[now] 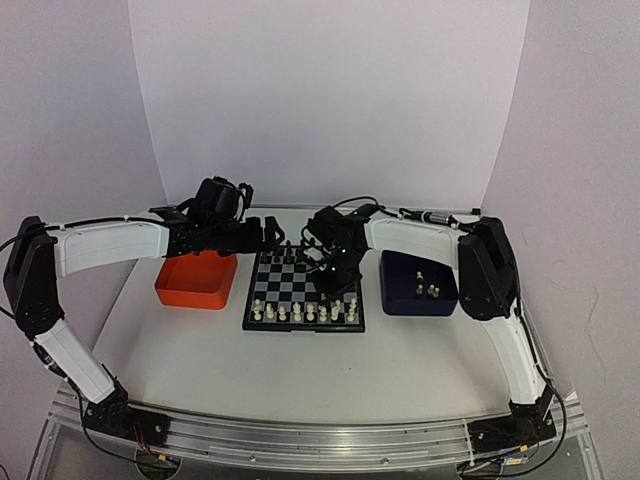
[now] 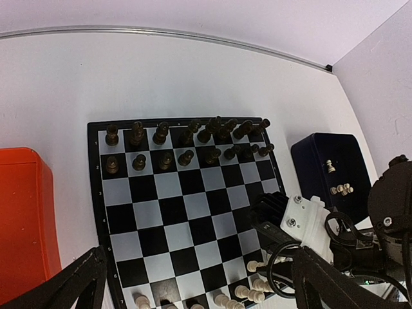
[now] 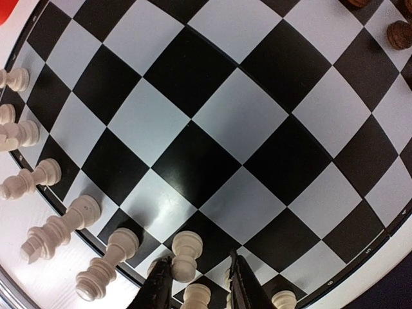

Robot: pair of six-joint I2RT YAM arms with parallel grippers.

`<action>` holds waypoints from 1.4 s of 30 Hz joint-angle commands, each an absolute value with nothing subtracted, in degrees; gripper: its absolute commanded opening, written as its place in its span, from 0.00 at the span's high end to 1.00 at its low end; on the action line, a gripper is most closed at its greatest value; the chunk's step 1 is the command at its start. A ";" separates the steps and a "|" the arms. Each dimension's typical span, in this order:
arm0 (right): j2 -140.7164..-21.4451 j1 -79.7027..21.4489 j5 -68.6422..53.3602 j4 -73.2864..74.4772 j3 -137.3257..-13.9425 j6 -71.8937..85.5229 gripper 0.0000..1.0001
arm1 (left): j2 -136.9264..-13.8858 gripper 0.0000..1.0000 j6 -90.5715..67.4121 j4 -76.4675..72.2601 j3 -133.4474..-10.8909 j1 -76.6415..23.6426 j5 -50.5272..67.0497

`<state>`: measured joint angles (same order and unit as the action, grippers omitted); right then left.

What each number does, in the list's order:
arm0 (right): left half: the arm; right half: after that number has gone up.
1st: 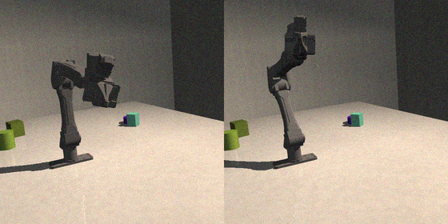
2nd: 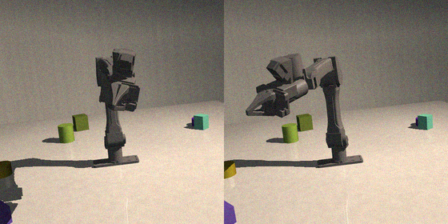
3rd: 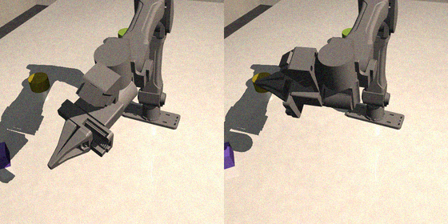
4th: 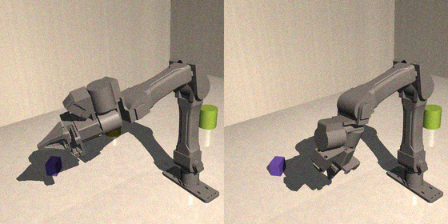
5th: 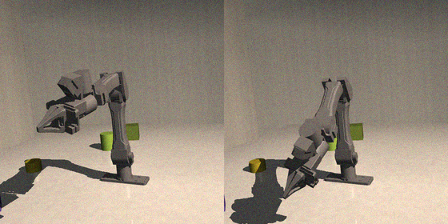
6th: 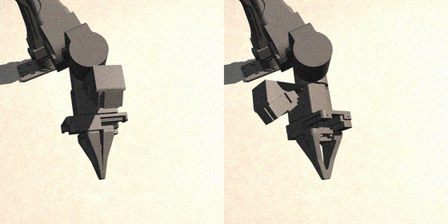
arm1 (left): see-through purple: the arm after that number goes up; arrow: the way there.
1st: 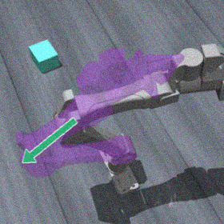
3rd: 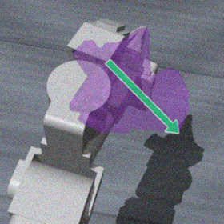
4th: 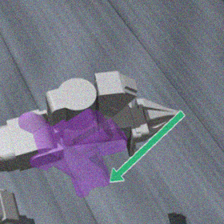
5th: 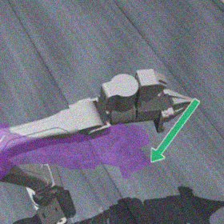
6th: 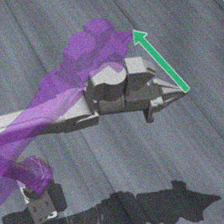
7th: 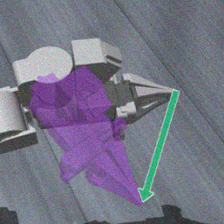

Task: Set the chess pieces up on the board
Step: Place the chess piece on the chessboard, then pick up the chess piece from the storage box.

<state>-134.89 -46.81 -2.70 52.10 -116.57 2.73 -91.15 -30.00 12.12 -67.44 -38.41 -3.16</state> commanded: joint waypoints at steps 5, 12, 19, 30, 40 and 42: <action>-130.19 -46.73 -1.37 52.93 -119.26 3.14 0.63 | -90.22 0.00 -30.00 11.51 -67.84 -38.14 -2.22; -125.31 -46.64 5.59 52.83 -119.07 2.94 0.53 | -89.74 0.00 -30.15 10.96 -67.74 -38.14 -1.75; -116.46 -40.58 10.12 51.96 -109.65 6.14 0.42 | -89.92 0.00 -29.91 10.97 -68.24 -38.13 -2.12; -112.06 -23.62 9.66 49.35 -93.74 14.72 0.37 | -91.73 0.00 -30.19 11.69 -70.00 -38.14 -2.98; -120.75 -19.02 5.78 40.91 -93.26 15.73 0.50 | -92.35 0.00 -31.76 11.78 -70.30 -38.14 -2.81; -121.64 -18.65 6.54 40.32 -93.10 15.73 0.51 | -91.95 0.00 -32.04 11.61 -69.97 -38.14 -2.88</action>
